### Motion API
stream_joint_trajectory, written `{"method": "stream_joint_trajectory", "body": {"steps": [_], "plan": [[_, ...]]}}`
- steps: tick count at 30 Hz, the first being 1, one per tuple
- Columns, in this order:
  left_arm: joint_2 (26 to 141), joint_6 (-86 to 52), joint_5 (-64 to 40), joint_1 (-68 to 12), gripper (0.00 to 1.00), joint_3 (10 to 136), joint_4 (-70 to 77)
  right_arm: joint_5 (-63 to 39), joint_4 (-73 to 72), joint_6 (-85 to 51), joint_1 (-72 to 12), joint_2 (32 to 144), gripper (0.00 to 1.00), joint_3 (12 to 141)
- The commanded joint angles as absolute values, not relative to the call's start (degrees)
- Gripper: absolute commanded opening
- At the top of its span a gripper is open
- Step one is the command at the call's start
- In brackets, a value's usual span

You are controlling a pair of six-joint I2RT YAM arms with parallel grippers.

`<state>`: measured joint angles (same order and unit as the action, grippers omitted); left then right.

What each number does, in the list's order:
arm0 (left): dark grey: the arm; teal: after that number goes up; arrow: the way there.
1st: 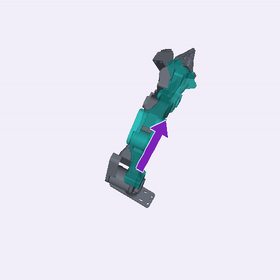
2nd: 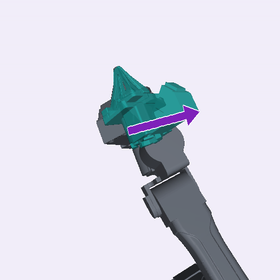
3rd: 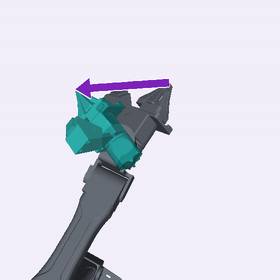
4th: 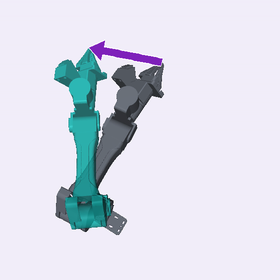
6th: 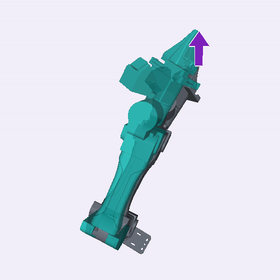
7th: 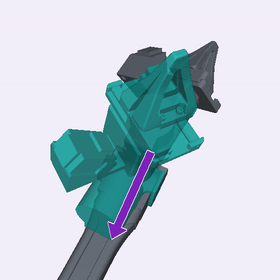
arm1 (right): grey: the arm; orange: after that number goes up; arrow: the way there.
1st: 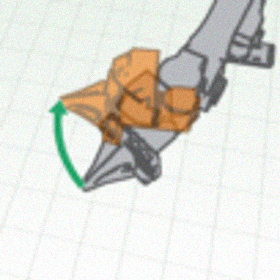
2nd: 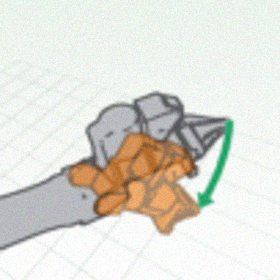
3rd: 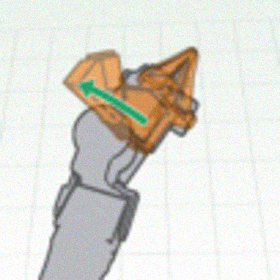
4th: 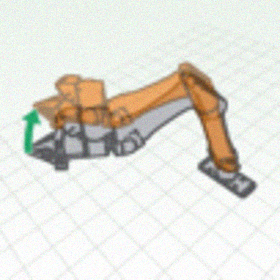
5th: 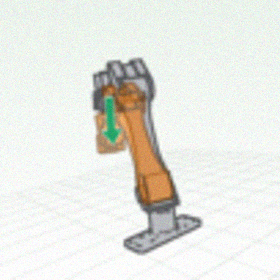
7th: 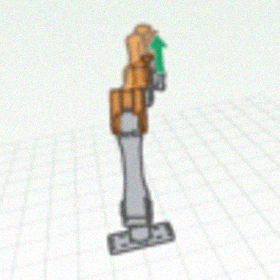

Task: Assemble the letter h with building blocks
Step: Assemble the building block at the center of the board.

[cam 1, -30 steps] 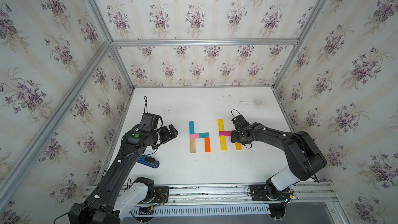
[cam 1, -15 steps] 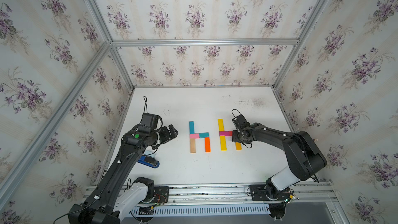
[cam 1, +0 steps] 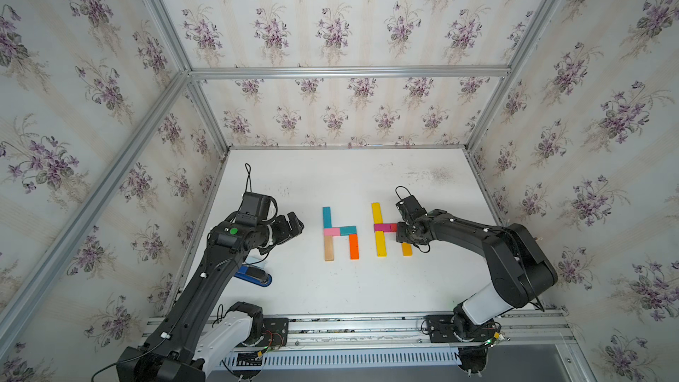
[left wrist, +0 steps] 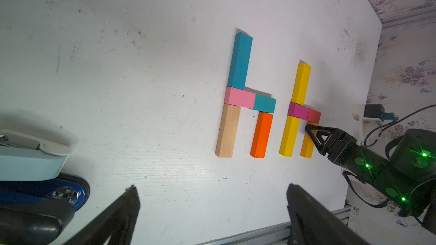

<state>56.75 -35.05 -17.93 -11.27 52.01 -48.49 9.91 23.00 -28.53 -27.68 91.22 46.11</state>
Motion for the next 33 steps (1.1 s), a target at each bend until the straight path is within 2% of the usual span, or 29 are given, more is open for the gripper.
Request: {"method": "stream_joint_trajectory", "body": {"steps": [1,13,17,33], "plan": [[56.7,-34.6,-17.4,-11.2,0.99,52.5,-48.0,11.3,26.5,-28.2,-27.7,91.4,0.6,46.1],[56.5,-34.7,-17.4,-11.2,0.99,52.9,-48.3,7.1,24.9,-26.4,-28.0,88.8,0.69,46.6],[56.4,-34.8,-17.4,-11.2,0.99,52.8,-48.3,4.2,23.8,-25.9,-28.0,90.5,0.68,47.0],[56.2,-34.6,-17.5,-11.2,0.99,52.2,-48.1,5.1,23.7,-25.3,-28.0,92.7,0.63,48.0]]}}
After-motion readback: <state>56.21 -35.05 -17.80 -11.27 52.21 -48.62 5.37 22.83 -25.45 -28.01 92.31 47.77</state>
